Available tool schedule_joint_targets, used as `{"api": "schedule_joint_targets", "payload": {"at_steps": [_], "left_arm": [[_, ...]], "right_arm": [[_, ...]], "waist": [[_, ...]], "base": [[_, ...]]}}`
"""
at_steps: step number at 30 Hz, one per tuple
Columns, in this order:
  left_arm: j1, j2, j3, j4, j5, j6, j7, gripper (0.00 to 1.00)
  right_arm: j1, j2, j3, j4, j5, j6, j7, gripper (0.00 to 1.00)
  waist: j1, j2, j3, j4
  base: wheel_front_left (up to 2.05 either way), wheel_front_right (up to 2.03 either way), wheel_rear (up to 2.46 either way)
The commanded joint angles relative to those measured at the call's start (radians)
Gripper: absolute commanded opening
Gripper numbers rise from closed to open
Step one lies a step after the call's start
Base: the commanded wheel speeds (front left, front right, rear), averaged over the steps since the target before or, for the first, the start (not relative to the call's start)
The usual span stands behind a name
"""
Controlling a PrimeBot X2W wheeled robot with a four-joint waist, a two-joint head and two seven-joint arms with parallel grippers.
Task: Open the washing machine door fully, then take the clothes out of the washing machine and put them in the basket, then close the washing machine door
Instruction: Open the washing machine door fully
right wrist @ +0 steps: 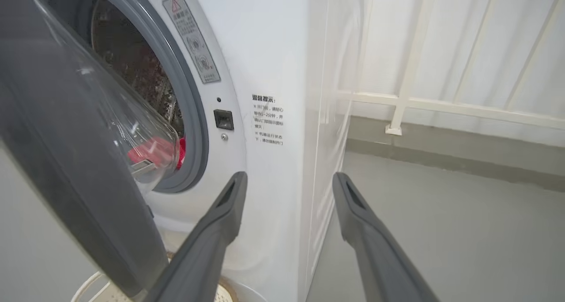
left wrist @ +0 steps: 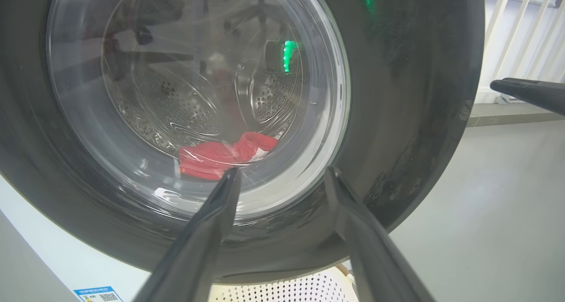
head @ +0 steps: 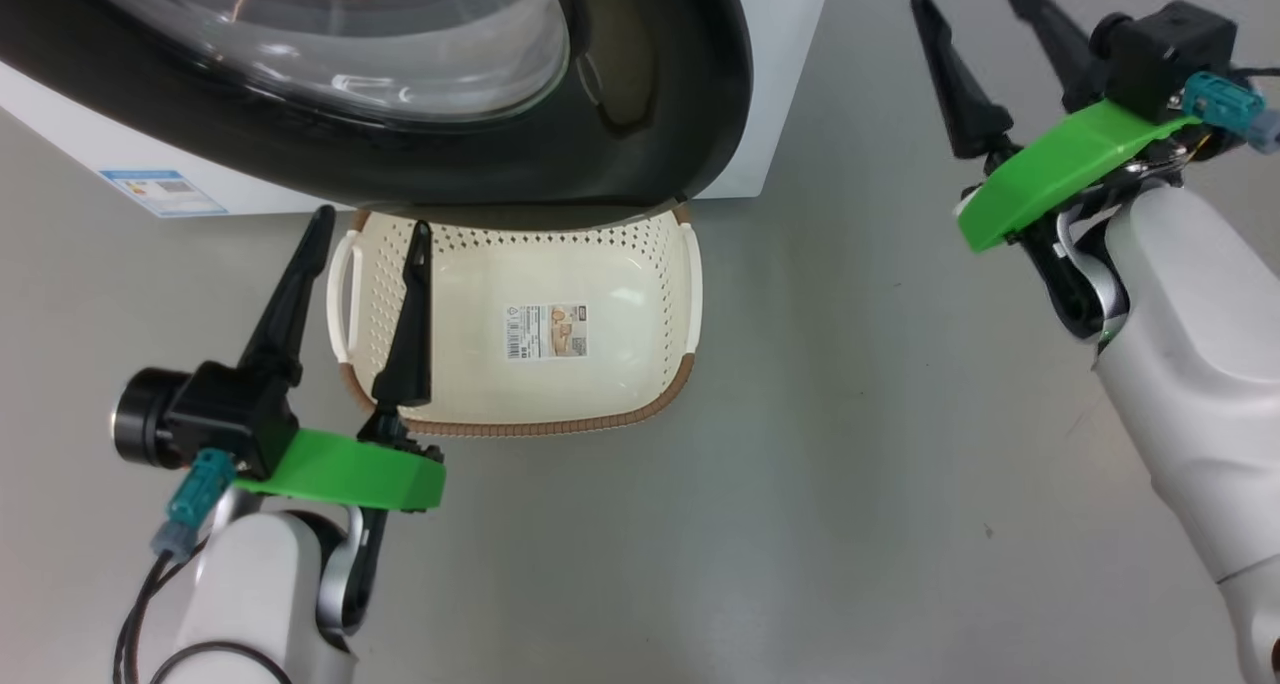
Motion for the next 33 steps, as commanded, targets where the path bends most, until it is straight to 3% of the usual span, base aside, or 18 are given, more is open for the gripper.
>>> {"api": "schedule_joint_targets", "payload": {"at_steps": [1,7,16,24,33], "left_arm": [[-0.001,0.025,0.034,-0.023,-0.003,0.0,-0.008,1.0],[-0.005,0.024,0.04,-0.03,-0.003,0.0,-0.008,1.0],[-0.004,0.022,0.044,-0.049,-0.002,-0.002,-0.008,1.0],[-0.001,0.021,0.037,-0.056,-0.012,-0.009,-0.008,1.0],[0.0,0.02,0.04,-0.066,-0.008,-0.015,-0.008,1.0]], "right_arm": [[0.047,0.025,-0.032,-0.052,-0.069,0.007,-0.01,1.0],[0.191,0.114,-0.219,-0.245,-0.347,0.007,-0.01,1.0],[0.369,0.178,-0.315,-0.501,-0.53,0.007,-0.011,1.0],[0.492,0.189,-0.333,-0.657,-0.542,0.007,-0.011,1.0],[0.569,0.189,-0.346,-0.716,-0.509,0.007,-0.011,1.0]], "waist": [[0.0,-0.0001,0.004,-0.004],[0.0,-0.0001,0.012,-0.005],[0.0,-0.0001,0.021,-0.002],[0.0,-0.0001,0.028,0.001],[0.0,-0.0001,0.027,-0.002]], "base": [[0.0,0.0,0.0],[0.0,0.0,0.0],[0.0,0.0,0.0],[0.0,0.0,0.0],[0.0,0.0,0.0]]}}
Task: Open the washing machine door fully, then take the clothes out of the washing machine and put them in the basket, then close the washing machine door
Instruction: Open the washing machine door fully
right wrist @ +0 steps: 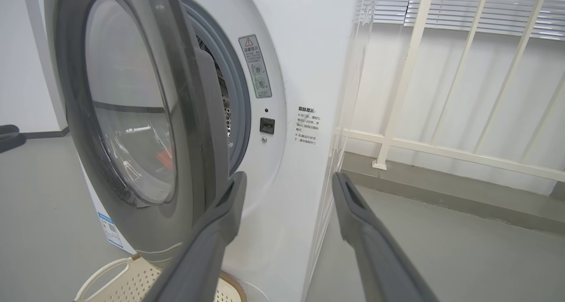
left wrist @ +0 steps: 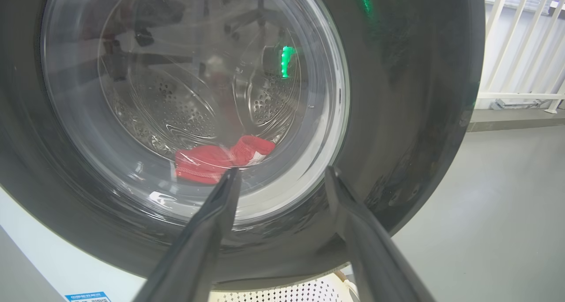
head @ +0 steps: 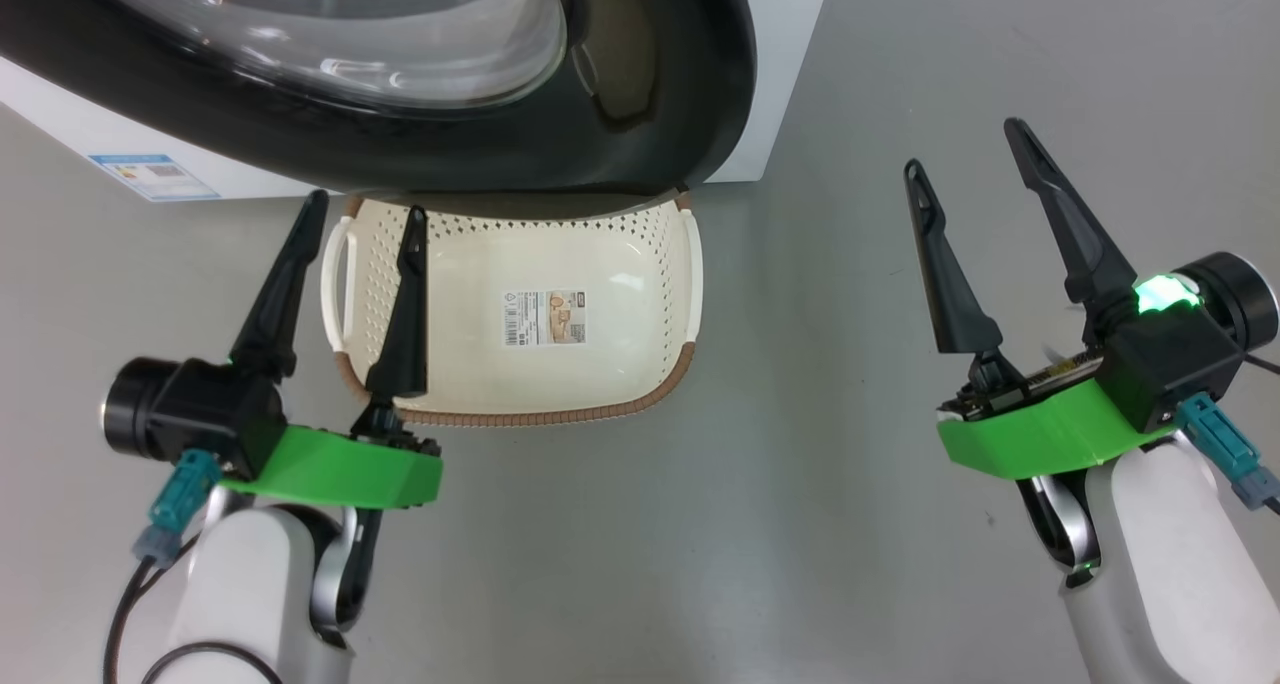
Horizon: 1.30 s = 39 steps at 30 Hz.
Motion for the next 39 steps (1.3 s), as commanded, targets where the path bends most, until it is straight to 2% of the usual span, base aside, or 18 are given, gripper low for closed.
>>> {"api": "schedule_joint_targets", "payload": {"at_steps": [1,15,35,36,37,38,39], "left_arm": [[0.002,0.02,0.032,-0.031,0.002,-0.005,-0.008,1.0],[0.016,0.019,0.042,-0.033,-0.001,-0.009,-0.008,1.0],[0.027,0.018,0.038,-0.025,0.011,-0.013,-0.008,1.0],[0.028,0.018,0.037,-0.025,0.011,-0.013,-0.008,1.0],[0.028,0.018,0.037,-0.026,0.011,-0.013,-0.008,1.0],[0.029,0.018,0.036,-0.026,0.012,-0.013,-0.008,1.0],[0.029,0.018,0.036,-0.027,0.012,-0.013,-0.008,1.0]], "right_arm": [[0.018,0.009,0.015,-0.031,0.012,0.006,-0.005,1.0],[0.059,0.01,0.003,-0.052,0.018,0.006,-0.005,1.0],[0.075,0.01,0.023,-0.015,0.021,0.006,-0.005,0.99],[0.074,0.01,0.023,-0.014,0.022,0.006,-0.005,0.8],[0.074,0.01,0.027,-0.012,0.024,0.006,-0.005,0.44],[0.072,0.01,0.031,-0.009,0.027,0.006,-0.005,0.15],[0.07,0.01,0.035,-0.007,0.03,0.006,-0.005,0.0]], "waist": [[0.0,0.0,0.0,-0.001],[0.0,0.0,-0.003,-0.003],[0.0,0.0,-0.021,-0.001],[0.0,0.0,-0.021,-0.001],[0.0,0.0,-0.021,0.0],[0.0,0.0,-0.021,0.001],[0.0,0.0,-0.02,0.001]], "base": [[0.0,0.0,0.0],[0.0,0.0,0.0],[0.0,0.0,0.0],[0.0,0.0,0.0],[0.0,0.0,0.0],[0.0,0.0,0.0],[0.0,0.0,0.0]]}}
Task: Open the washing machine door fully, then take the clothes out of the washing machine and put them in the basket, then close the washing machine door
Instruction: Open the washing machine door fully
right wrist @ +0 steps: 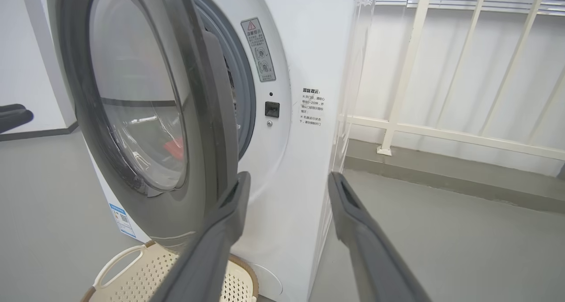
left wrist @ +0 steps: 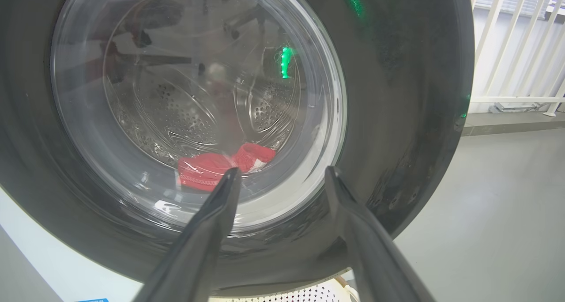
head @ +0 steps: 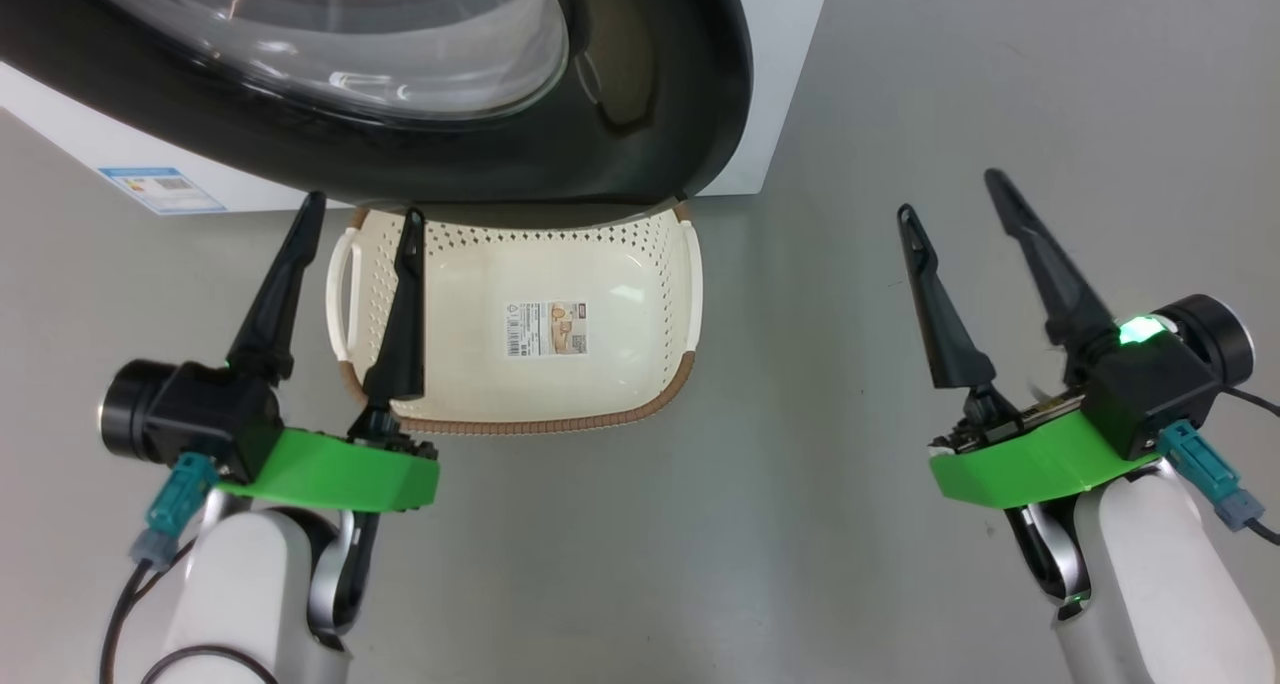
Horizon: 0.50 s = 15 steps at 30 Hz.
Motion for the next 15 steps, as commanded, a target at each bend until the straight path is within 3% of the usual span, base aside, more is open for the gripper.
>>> {"api": "schedule_joint_targets", "payload": {"at_steps": [1,8,15], "left_arm": [[0.024,0.019,0.028,-0.024,0.009,-0.005,-0.007,1.0],[0.021,0.019,0.028,-0.028,0.008,-0.004,-0.007,1.0],[0.02,0.019,0.027,-0.032,0.012,-0.003,-0.007,1.0]], "right_arm": [[0.016,0.007,0.034,-0.015,0.006,0.006,-0.005,0.0],[-0.019,0.007,0.056,0.003,0.039,0.006,-0.005,0.0],[-0.103,0.007,0.084,0.082,0.262,0.006,-0.005,0.0]], "waist": [[0.0,0.0,0.001,0.001],[0.0,0.0,0.008,0.005],[0.0,0.0,0.016,0.01]], "base": [[0.0,0.0,0.0],[0.0,0.0,0.0],[0.0,0.0,0.0]]}}
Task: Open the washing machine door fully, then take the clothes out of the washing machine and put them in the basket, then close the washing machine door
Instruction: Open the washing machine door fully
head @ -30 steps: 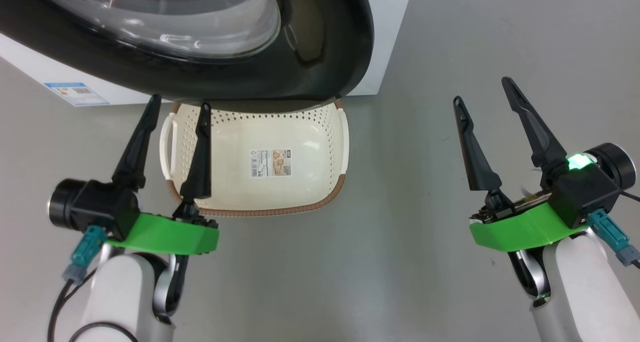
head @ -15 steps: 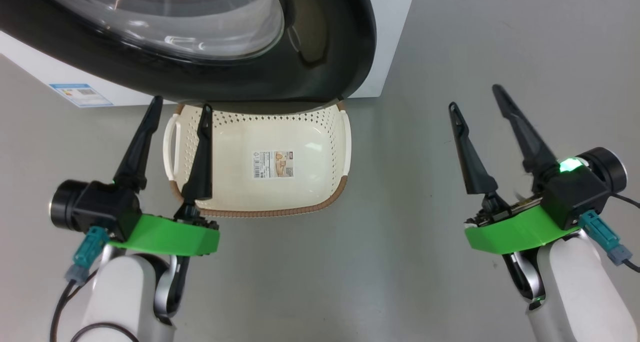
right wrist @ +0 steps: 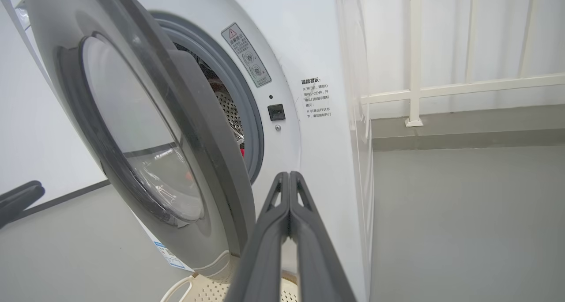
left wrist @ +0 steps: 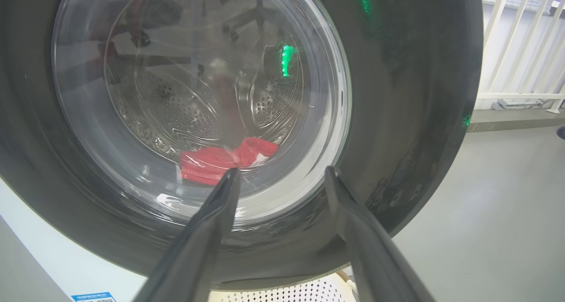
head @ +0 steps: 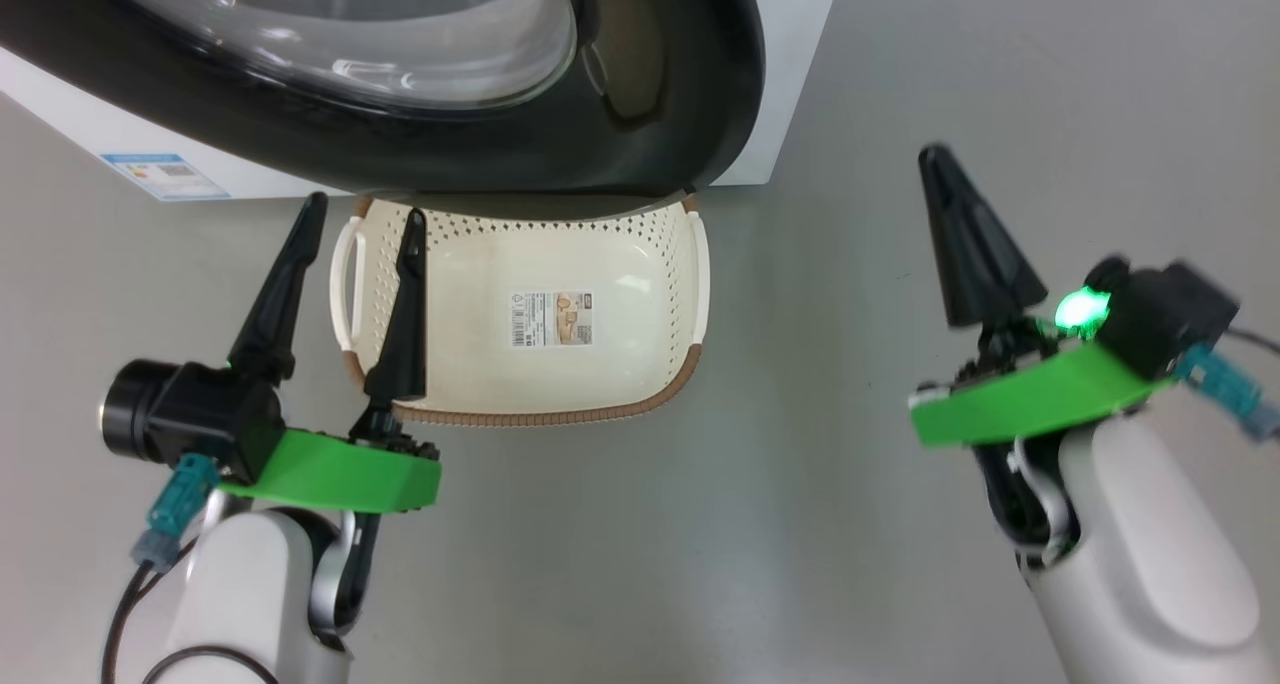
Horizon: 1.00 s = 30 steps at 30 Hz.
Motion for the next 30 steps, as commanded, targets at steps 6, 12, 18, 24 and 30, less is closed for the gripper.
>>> {"api": "schedule_joint_targets", "payload": {"at_steps": [6,12,18,24,30], "left_arm": [[0.012,0.019,0.029,-0.03,0.015,-0.003,-0.008,1.0],[0.005,0.019,0.027,-0.031,0.015,-0.004,-0.008,1.0],[-0.003,0.019,0.027,-0.027,0.017,-0.003,-0.008,1.0],[-0.019,0.019,0.02,-0.015,0.011,-0.002,-0.008,1.0],[-0.031,0.019,0.008,-0.014,-0.002,0.006,-0.008,1.0]], "right_arm": [[-0.143,0.008,0.051,0.076,0.316,0.006,-0.005,0.0],[-0.297,0.008,0.134,0.176,0.649,0.006,0.005,0.0],[-0.425,0.007,0.129,0.212,1.001,0.006,0.148,0.0],[-0.513,0.005,0.085,0.243,1.295,0.006,0.425,0.0],[-0.585,0.003,0.081,0.298,1.389,0.006,0.629,0.0]], "waist": [[0.0,-0.0001,0.012,0.012],[0.0,-0.0001,0.029,0.023],[0.0,-0.0001,0.049,0.033],[0.0,-0.0001,0.065,0.043],[0.0,-0.0001,0.078,0.048]], "base": [[0.0,0.0,0.0],[0.0,0.0,0.0],[0.0,0.0,0.0],[0.0,0.0,0.0],[0.0,0.0,0.0]]}}
